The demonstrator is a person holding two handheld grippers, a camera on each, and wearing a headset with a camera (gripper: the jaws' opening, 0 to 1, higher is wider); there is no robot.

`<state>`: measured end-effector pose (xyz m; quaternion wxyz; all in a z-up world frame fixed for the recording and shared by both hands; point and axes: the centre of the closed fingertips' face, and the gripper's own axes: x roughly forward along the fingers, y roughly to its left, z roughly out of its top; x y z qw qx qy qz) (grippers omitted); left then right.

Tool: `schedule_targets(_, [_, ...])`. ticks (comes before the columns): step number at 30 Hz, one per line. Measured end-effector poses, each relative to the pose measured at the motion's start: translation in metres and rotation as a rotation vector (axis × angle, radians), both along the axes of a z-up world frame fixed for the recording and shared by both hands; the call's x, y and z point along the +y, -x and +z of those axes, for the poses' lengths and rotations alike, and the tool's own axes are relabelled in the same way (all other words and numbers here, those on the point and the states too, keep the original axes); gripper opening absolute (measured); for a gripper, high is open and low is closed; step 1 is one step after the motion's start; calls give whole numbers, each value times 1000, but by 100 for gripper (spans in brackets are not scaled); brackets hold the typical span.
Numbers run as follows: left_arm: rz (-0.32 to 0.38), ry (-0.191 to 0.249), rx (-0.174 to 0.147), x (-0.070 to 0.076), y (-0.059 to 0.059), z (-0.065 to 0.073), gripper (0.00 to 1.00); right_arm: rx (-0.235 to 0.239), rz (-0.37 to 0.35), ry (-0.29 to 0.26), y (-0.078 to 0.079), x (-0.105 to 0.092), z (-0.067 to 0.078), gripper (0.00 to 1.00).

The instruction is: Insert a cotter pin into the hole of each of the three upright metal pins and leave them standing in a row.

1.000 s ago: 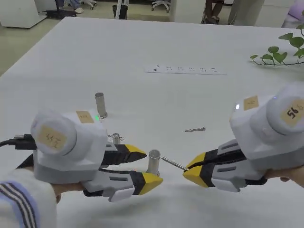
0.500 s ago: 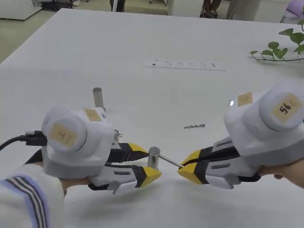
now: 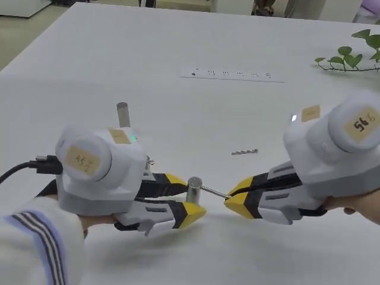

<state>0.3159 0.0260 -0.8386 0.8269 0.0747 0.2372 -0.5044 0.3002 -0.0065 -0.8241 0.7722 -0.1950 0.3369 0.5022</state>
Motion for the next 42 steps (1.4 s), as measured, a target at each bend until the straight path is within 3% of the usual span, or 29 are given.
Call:
schedule_targets(11, [-4, 4, 11, -2, -1, -3, 18, -11, 22, 9, -4, -1, 2, 3])
schedule_targets(29, [-2, 4, -15, 0, -4, -2, 12, -19, 44, 5, -3, 4, 3, 3])
schedule_targets(42, [2, -2, -22, 0, -5, -3, 11, -33, 72, -24, -8, 26, 6, 4])
